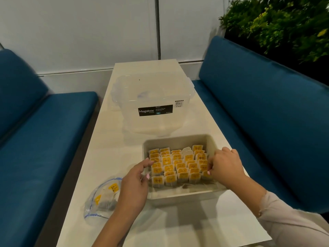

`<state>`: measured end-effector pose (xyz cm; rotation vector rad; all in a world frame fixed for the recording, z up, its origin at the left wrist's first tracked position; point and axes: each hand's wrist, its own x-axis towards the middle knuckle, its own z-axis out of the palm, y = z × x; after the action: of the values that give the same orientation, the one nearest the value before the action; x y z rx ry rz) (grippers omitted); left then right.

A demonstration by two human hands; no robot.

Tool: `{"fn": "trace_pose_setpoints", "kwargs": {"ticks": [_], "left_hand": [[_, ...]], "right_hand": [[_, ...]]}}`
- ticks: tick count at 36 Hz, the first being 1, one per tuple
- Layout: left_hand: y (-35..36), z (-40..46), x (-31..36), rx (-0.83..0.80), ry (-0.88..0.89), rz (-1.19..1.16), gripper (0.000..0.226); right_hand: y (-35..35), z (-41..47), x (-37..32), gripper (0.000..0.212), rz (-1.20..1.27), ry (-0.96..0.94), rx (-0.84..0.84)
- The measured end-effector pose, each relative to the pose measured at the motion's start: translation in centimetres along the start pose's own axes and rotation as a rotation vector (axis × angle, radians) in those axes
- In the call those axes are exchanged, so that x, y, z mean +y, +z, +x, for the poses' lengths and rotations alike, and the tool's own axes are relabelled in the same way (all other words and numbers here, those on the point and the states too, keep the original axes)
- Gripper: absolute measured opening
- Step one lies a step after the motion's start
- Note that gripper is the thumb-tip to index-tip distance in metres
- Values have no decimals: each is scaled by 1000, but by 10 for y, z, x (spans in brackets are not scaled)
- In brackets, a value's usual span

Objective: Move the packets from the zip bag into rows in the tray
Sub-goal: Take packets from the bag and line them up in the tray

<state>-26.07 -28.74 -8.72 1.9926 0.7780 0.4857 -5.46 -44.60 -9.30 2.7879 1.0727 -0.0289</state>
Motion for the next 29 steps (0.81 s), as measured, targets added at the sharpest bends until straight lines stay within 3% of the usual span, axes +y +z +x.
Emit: {"fn": "trace_pose_setpoints", "kwargs": {"ticks": [14, 22, 29], "left_hand": [[-18, -3, 1, 114, 33, 7, 54], [-61, 4, -21, 297, -44, 52, 38], [-80, -6, -42, 294, -191, 158, 25]], "right_hand": [[-3, -2, 1, 30, 52, -15, -3], [-21, -3, -8, 22, 260, -50, 94], [-50, -1, -53, 16, 499, -225, 150]]}}
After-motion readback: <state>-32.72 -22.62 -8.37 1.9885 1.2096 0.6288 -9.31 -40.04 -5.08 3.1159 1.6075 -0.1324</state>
